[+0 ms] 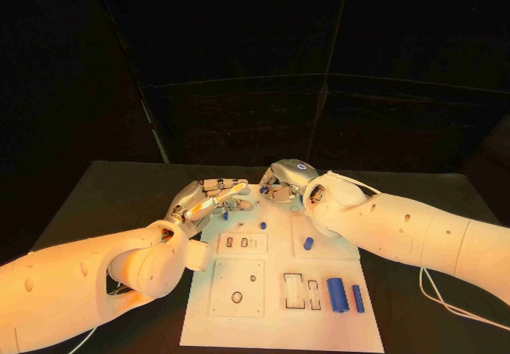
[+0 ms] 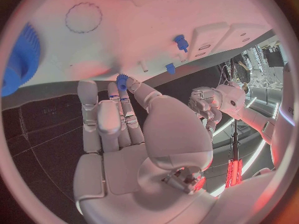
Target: Assemble the parts on the task board
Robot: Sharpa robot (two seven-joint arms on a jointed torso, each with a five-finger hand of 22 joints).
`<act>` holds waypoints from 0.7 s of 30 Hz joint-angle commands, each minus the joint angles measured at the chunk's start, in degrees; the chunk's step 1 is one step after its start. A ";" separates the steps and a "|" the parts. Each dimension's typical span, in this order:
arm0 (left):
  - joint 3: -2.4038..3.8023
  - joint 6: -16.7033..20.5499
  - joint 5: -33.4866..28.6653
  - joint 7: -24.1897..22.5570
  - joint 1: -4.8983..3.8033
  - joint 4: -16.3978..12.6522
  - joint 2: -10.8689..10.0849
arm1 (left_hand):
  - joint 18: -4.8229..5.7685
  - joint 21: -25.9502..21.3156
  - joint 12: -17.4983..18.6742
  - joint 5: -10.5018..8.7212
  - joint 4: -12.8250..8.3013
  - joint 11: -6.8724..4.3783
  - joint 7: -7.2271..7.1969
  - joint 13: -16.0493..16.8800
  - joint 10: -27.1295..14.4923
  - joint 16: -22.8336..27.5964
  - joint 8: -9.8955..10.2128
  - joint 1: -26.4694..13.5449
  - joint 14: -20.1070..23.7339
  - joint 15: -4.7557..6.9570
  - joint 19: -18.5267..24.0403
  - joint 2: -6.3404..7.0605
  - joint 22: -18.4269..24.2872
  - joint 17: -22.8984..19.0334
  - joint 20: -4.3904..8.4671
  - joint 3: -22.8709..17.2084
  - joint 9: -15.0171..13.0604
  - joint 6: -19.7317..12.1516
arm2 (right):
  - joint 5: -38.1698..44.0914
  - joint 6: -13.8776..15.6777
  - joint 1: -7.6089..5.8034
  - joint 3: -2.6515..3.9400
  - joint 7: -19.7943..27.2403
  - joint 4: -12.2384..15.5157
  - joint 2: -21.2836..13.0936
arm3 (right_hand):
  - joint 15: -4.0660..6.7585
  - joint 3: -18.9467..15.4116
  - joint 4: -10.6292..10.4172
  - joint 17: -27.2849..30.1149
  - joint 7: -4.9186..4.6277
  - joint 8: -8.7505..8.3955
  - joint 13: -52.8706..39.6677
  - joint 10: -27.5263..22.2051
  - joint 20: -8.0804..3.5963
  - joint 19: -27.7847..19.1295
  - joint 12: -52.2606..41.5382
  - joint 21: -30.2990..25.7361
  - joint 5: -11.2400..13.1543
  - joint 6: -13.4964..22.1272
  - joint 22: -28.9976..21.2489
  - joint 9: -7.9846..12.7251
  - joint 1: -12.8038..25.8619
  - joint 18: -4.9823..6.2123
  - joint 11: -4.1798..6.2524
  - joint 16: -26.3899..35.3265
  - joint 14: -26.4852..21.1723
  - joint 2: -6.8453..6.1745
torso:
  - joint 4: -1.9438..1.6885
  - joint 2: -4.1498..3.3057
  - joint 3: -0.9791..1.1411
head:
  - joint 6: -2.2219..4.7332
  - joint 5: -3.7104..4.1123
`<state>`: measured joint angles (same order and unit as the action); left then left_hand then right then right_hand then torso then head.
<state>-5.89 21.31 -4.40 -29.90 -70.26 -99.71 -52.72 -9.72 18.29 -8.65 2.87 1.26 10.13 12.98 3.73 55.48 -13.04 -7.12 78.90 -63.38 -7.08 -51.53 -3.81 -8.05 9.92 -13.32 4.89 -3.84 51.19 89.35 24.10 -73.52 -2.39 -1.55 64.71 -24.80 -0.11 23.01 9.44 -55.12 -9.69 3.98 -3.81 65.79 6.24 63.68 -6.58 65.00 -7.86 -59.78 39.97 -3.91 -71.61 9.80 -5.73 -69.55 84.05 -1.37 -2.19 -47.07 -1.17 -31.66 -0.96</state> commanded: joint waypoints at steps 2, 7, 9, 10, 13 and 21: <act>0.03 -0.75 0.48 -0.21 -0.09 -0.04 0.04 | -0.74 -0.28 0.33 -0.09 -0.30 0.28 0.71 -0.02 0.05 0.19 0.19 -0.11 -0.34 -0.03 -0.38 -0.43 0.08 0.09 -0.11 -0.05 0.04 -0.01 | -0.21 0.72 -0.11 0.03 0.75 0.11 0.06 | -0.43 0.27 -0.19 0.04 0.00 -0.24 0.03 -0.49 0.25 -0.33 0.39 0.22 -0.08 0.35 -0.07 0.08 -0.01 -0.51 0.11 -0.21 0.61 -0.78 | -0.06 -0.06 -0.02 | 0.04 0.02; 0.03 -0.73 0.48 -0.19 -0.10 -0.02 0.01 | -0.74 -0.29 0.34 -0.09 -0.30 0.28 0.71 -0.02 0.05 0.20 0.20 -0.12 -0.35 -0.03 -0.38 -0.45 0.08 0.10 -0.11 -0.05 0.04 -0.01 | -0.24 0.68 -0.11 0.03 0.78 0.10 0.10 | -0.45 0.44 -0.26 -0.03 0.03 -0.18 0.00 -0.50 0.28 -0.33 0.36 0.28 -0.07 0.33 0.01 0.05 -0.14 -0.52 0.13 -0.29 0.60 -0.71 | -0.09 -0.06 -0.05 | 0.08 0.02; 0.03 -0.73 0.48 -0.18 -0.11 -0.02 0.01 | -0.74 -0.29 0.34 -0.09 -0.30 0.28 0.71 -0.02 0.05 0.20 0.20 -0.12 -0.35 -0.03 -0.38 -0.45 0.08 0.10 -0.11 -0.05 0.04 -0.01 | -0.24 0.70 -0.11 0.03 0.75 0.05 0.16 | -0.45 0.44 -0.26 -0.03 0.03 -0.18 0.00 -0.50 0.28 -0.33 0.36 0.28 -0.07 0.33 0.01 0.05 -0.14 -0.52 0.13 -0.29 0.60 -0.71 | -0.07 -0.05 -0.06 | 0.10 0.03; 0.03 -0.73 0.48 -0.18 -0.11 -0.02 0.01 | -0.74 -0.29 0.34 -0.09 -0.30 0.28 0.71 -0.02 0.05 0.20 0.20 -0.12 -0.35 -0.03 -0.38 -0.45 0.08 0.10 -0.11 -0.05 0.04 -0.01 | -0.24 0.70 -0.11 0.03 0.74 0.03 0.18 | -0.45 0.44 -0.26 -0.03 0.03 -0.18 0.00 -0.50 0.28 -0.33 0.36 0.28 -0.07 0.33 0.01 0.05 -0.14 -0.52 0.13 -0.29 0.60 -0.71 | -0.06 -0.05 -0.06 | 0.10 0.01; 0.03 -0.74 0.48 -0.18 -0.13 -0.03 0.01 | -0.74 -0.29 0.34 -0.09 -0.30 0.28 0.71 -0.02 0.05 0.20 0.20 -0.12 -0.35 -0.03 -0.38 -0.45 0.08 0.10 -0.11 -0.05 0.04 -0.01 | -0.24 0.63 -0.11 0.03 0.64 -0.04 0.27 | -0.56 0.52 -0.36 0.91 -0.11 -0.22 0.06 -1.02 0.36 -0.87 0.58 -0.08 0.14 0.60 -0.78 0.07 -0.17 -0.37 -0.04 0.23 0.35 -1.07 | -0.06 -0.09 -0.07 | 0.12 -0.02; 0.03 -0.65 0.48 -0.18 -0.19 0.00 0.00 | -0.74 -0.29 0.34 -0.09 -0.30 0.28 0.71 -0.02 0.05 0.20 0.20 -0.12 -0.35 -0.03 -0.38 -0.45 0.08 0.10 -0.11 -0.05 0.04 -0.01 | -0.25 0.20 -0.12 0.03 0.02 -0.20 0.50 | -1.16 0.36 -0.84 3.53 -0.60 -0.39 0.16 -4.12 0.89 -2.55 1.70 -1.35 1.04 2.12 -3.09 0.17 -0.19 0.00 -0.81 1.83 -0.49 -2.10 | -0.12 -0.07 -0.02 | 0.11 -0.12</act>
<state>-5.89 21.31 -4.40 -29.83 -70.36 -99.69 -52.74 -9.72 18.29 -8.65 2.87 1.26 10.13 12.98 3.73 55.48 -13.04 -7.12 78.90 -63.38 -7.08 -51.53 -3.81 -8.06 9.96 -13.32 4.89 -3.85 51.19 89.17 24.12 -73.52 -2.39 -1.44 64.52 -24.37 -0.94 23.50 8.96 -51.63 -10.30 3.98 -3.65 62.02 7.06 61.44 -5.20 63.88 -7.20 -57.97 36.93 -3.81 -71.86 9.80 -6.65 -68.01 83.64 -3.09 -2.26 -47.14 -1.22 -31.55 -1.01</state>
